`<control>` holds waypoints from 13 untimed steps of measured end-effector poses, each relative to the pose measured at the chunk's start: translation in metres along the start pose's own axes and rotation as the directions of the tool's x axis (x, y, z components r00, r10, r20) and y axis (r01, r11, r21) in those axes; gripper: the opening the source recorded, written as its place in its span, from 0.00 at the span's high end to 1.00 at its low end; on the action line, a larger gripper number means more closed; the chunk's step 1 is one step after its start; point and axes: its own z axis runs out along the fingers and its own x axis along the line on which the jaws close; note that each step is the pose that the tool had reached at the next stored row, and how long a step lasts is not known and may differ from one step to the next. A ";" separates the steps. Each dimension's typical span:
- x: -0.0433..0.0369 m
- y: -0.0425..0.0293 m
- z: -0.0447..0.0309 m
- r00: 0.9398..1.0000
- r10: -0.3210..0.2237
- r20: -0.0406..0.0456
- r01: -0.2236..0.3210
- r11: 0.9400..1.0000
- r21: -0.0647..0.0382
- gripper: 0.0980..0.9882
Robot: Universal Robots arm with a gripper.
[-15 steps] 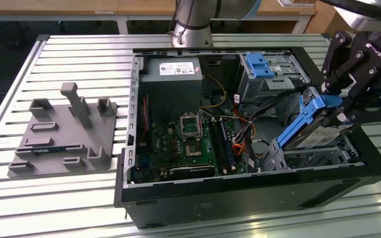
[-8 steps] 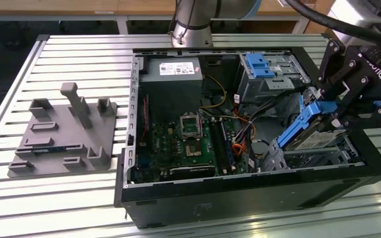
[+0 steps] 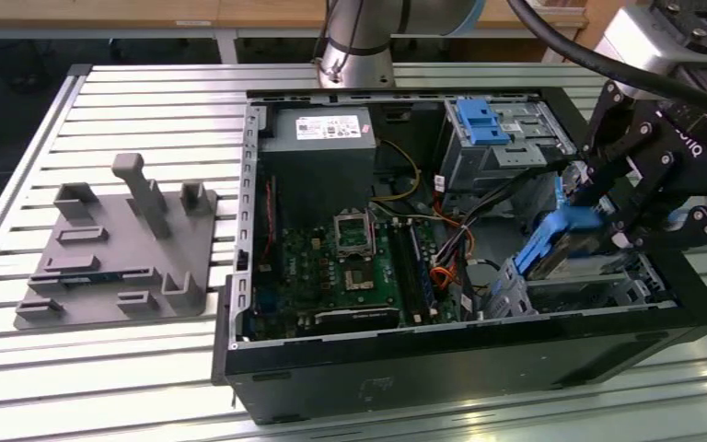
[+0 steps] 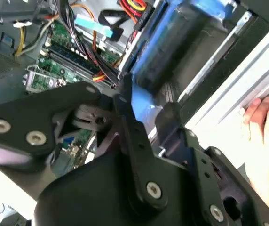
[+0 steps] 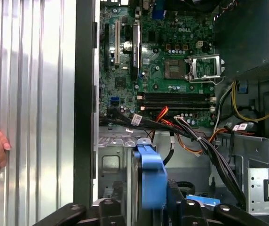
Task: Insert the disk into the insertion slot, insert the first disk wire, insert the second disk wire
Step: 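Insert the disk into the insertion slot, then insert the first disk wire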
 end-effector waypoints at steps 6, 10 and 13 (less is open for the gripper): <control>0.0000 0.0000 0.0002 1.000 0.000 0.000 0.000 1.000 0.000 0.48; 0.0000 0.0000 0.0003 1.000 0.000 0.000 0.000 1.000 0.000 0.48; 0.0000 0.0000 0.0003 1.000 0.000 0.000 0.000 1.000 0.000 0.48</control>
